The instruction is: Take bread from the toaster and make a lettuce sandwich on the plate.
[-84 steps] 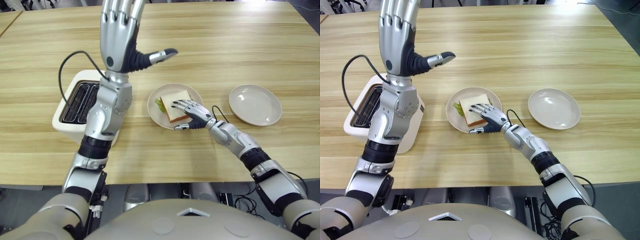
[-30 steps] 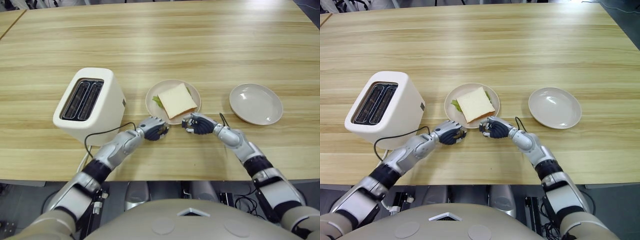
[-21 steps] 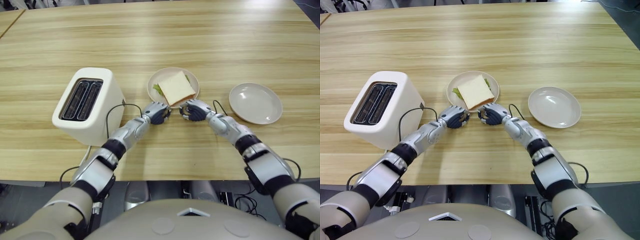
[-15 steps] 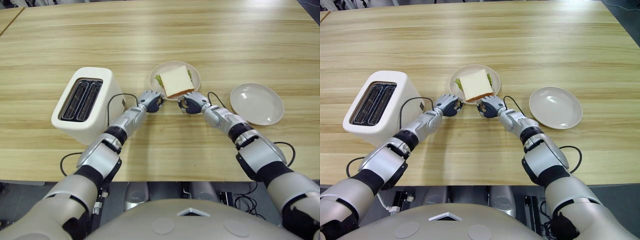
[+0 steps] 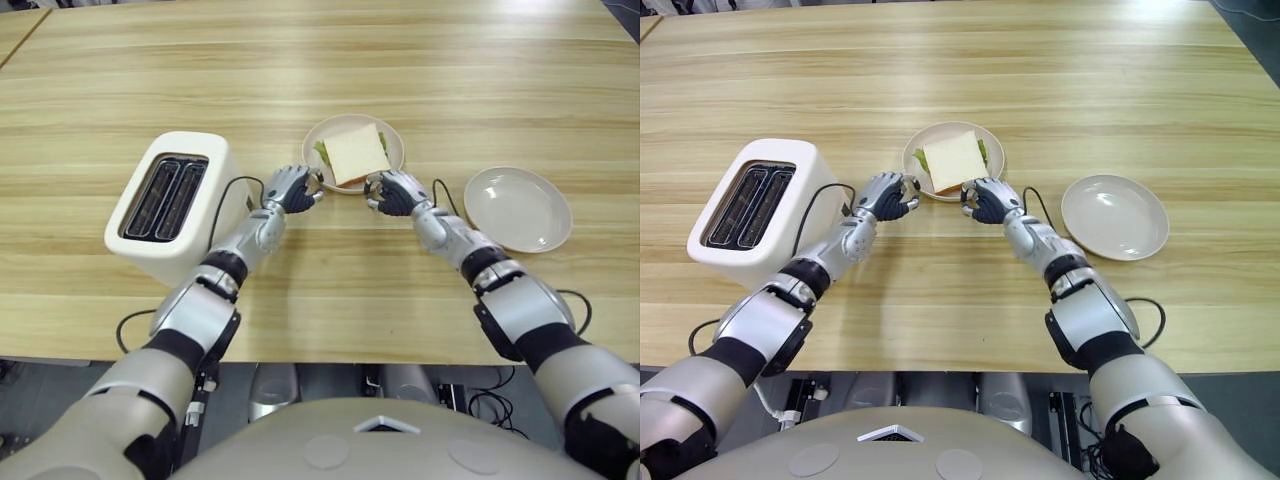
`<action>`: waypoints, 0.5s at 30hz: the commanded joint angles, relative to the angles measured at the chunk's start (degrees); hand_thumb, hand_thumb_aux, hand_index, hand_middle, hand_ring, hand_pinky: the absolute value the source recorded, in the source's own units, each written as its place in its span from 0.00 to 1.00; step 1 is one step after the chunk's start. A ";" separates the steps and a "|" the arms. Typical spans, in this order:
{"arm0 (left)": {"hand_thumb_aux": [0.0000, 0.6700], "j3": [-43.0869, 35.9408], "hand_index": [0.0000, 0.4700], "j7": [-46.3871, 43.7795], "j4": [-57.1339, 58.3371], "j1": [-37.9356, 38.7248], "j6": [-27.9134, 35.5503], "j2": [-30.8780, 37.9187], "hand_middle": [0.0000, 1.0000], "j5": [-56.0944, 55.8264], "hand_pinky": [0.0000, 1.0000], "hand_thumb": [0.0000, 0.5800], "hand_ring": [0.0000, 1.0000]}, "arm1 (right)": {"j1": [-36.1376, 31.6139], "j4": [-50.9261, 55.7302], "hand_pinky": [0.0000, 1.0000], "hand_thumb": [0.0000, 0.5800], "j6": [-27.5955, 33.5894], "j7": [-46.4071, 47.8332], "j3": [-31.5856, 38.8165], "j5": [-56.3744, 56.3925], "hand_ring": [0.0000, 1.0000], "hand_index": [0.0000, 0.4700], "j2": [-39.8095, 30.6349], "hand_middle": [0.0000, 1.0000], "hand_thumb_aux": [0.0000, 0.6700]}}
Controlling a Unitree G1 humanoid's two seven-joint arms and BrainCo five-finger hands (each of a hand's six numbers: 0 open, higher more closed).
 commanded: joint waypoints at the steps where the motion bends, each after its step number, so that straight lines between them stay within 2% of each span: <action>1: 0.00 5.98 0.00 -7.32 -28.10 12.77 -0.69 2.68 0.00 -9.80 0.00 0.00 0.00 | 10.08 -12.34 0.00 0.00 -10.83 2.03 -4.20 7.01 0.00 0.00 -3.48 0.00 0.00; 4: 0.00 8.12 0.00 -13.61 -49.25 23.51 3.88 3.23 0.00 -15.97 0.00 0.00 0.00 | 19.74 -27.78 0.00 0.00 -11.76 1.61 -9.86 13.65 0.00 0.00 -5.19 0.00 0.00; 7: 0.00 10.10 0.00 -17.46 -61.73 30.61 7.97 2.05 0.00 -22.90 0.00 0.00 0.00 | 25.63 -39.27 0.00 0.00 -10.60 2.03 -14.44 20.42 0.00 0.00 -4.08 0.00 0.00; 10: 0.00 12.49 0.00 -18.73 -69.27 35.10 11.16 -0.72 0.00 -30.54 0.00 0.00 0.00 | 28.19 -45.21 0.00 0.00 -7.72 4.74 -16.27 29.62 0.00 0.00 -0.95 0.00 0.00; 15: 0.00 14.36 0.00 -20.24 -72.66 37.76 13.00 -6.04 0.00 -36.71 0.00 0.00 0.00 | 29.88 -49.21 0.00 0.00 -4.67 7.75 -18.59 35.07 0.00 0.00 3.47 0.00 0.00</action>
